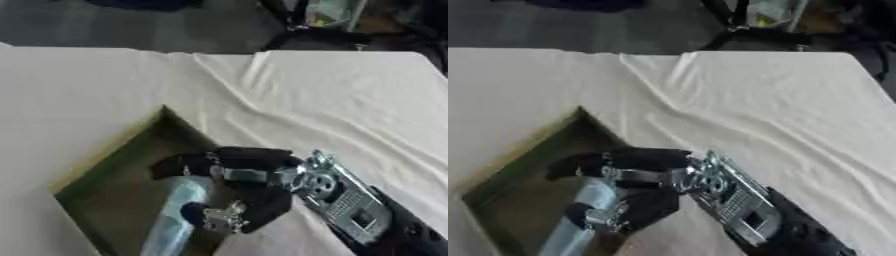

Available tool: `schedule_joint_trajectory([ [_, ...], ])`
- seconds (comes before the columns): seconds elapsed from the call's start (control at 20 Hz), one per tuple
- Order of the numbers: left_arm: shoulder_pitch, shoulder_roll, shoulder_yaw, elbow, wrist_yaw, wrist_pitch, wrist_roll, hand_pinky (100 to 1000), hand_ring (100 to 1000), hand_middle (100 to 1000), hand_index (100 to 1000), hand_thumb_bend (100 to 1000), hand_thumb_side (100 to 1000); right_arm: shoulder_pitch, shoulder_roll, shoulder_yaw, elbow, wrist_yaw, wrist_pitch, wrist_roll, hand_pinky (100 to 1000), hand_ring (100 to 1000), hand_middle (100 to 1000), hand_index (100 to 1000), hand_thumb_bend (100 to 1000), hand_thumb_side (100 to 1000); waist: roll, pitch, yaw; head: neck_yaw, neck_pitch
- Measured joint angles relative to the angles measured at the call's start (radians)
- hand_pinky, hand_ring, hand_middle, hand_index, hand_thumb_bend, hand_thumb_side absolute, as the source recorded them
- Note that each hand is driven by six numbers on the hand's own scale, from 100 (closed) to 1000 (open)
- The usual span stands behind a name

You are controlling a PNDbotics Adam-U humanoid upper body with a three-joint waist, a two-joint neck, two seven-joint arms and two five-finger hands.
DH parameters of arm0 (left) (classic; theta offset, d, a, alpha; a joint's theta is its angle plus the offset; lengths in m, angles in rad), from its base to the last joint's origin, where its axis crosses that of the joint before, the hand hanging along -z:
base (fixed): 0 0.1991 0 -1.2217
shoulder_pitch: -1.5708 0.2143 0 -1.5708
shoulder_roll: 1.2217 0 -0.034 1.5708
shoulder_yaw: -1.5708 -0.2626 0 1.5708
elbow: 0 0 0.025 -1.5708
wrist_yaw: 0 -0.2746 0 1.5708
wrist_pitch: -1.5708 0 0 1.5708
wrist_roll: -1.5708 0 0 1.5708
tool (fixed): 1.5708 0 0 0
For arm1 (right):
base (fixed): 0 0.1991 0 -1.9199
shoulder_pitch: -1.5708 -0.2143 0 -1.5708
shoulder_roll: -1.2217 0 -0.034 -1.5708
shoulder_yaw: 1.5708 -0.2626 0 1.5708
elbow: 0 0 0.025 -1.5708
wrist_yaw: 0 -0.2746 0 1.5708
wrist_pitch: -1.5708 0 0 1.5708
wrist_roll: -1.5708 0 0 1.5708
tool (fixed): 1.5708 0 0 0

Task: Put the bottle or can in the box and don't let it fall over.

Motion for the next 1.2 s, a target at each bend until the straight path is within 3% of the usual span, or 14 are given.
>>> schedule_joint_trajectory([
  [0.4,0.005,0.007,0.0,0.0,0.0,-0.001,0.001,1000,1000,969,712,100,712,0.014,-0.016,-0.021,-0.001,0.06,-0.007,0.017,1000,1000,1000,1000,100,1000,0.0,0.0,-0.001,0.004,0.002],
  [0.45,0.005,0.007,0.0,0.0,0.0,-0.001,0.001,1000,1000,969,712,100,712,0.015,-0.017,-0.027,-0.004,0.057,-0.008,0.013,1000,1000,1000,1000,100,686,0.0,-0.001,-0.002,0.003,0.002],
  [0.5,0.006,0.007,0.0,0.0,0.0,-0.002,0.002,1000,1000,969,712,100,712,0.016,-0.019,-0.037,-0.015,0.041,-0.008,0.0,1000,1000,1000,1000,100,531,0.0,-0.002,-0.003,0.003,0.002],
  [0.55,0.008,0.007,0.0,0.0,0.0,-0.002,0.002,1000,1000,969,712,100,712,0.016,-0.024,-0.051,-0.033,0.015,-0.005,-0.019,1000,1000,1000,1000,100,516,0.001,-0.004,-0.005,0.002,0.002],
  [0.65,0.012,0.007,0.0,0.0,0.0,-0.003,0.003,1000,1000,969,713,100,711,0.017,-0.035,-0.087,-0.081,-0.08,0.007,-0.074,1000,1000,1000,1000,100,529,0.001,-0.008,-0.007,0.003,0.002],
  [0.75,0.015,0.007,0.0,0.0,0.0,-0.003,0.005,1000,1000,968,713,100,709,0.015,-0.048,-0.137,-0.113,-0.215,0.021,-0.155,1000,1000,1000,1000,100,480,0.004,-0.018,-0.01,0.009,0.008],
  [1.0,0.031,0.007,0.0,0.0,0.002,0.0,0.009,1000,1000,968,714,100,709,0.008,-0.151,-0.321,-0.136,-0.723,0.042,-0.439,1000,1000,992,1000,100,473,0.006,-0.059,-0.024,0.051,0.068],
  [1.2,0.042,0.014,0.0,0.0,0.002,0.002,0.011,1000,1000,969,716,100,709,0.063,-0.256,-0.439,-0.138,-0.993,0.028,-0.564,1000,1000,955,1000,100,477,0.006,-0.073,-0.025,0.075,0.103],
])
